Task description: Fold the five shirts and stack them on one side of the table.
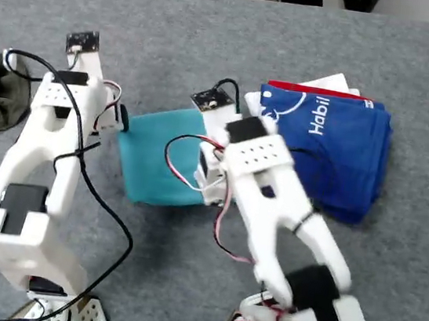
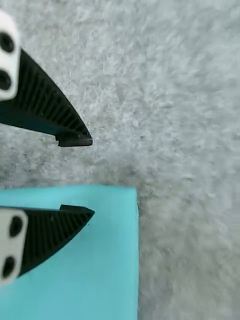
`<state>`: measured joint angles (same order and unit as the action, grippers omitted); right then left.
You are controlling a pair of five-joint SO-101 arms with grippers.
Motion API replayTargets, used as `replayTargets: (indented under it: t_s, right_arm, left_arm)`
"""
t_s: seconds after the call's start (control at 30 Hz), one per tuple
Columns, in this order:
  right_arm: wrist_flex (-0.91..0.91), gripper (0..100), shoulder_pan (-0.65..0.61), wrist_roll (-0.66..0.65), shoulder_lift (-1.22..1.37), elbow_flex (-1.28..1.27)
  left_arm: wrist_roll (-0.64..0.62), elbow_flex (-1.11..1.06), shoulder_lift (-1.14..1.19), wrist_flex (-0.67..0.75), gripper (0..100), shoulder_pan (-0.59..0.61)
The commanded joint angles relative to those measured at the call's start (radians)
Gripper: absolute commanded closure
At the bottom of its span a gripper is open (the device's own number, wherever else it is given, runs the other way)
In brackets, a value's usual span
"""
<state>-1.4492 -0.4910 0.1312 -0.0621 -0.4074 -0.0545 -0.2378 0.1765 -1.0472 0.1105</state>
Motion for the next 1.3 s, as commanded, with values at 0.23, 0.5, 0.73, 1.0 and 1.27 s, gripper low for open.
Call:
replayTargets:
  t_s: [0.23, 0.5, 0.73, 1.0, 1.27]
  right_arm:
    - [0.017, 66.4, -0.021, 0.035, 0.294, 0.361]
    - [0.015, 73.1, -0.018, 0.032, 0.503, 0.452]
    - [0.021, 73.3, -0.018, 0.026, 0.615, 0.452]
    - [0.048, 73.6, 0.031, 0.028, 0.697, 0.496]
    - [0.063, 99.8, 0.111, 0.028, 0.699, 0.532]
  left_arm:
    - [-0.018, 0.126, 0.150, 0.011, 80, -0.005]
    - [-0.018, 0.143, 0.202, 0.014, 80, -0.012]
    - [-0.018, 0.150, 0.214, 0.012, 80, -0.014]
    - [-0.015, 0.167, 0.217, 0.020, 93, -0.078]
    - [-0.018, 0.186, 0.255, 0.106, 98, -0.147]
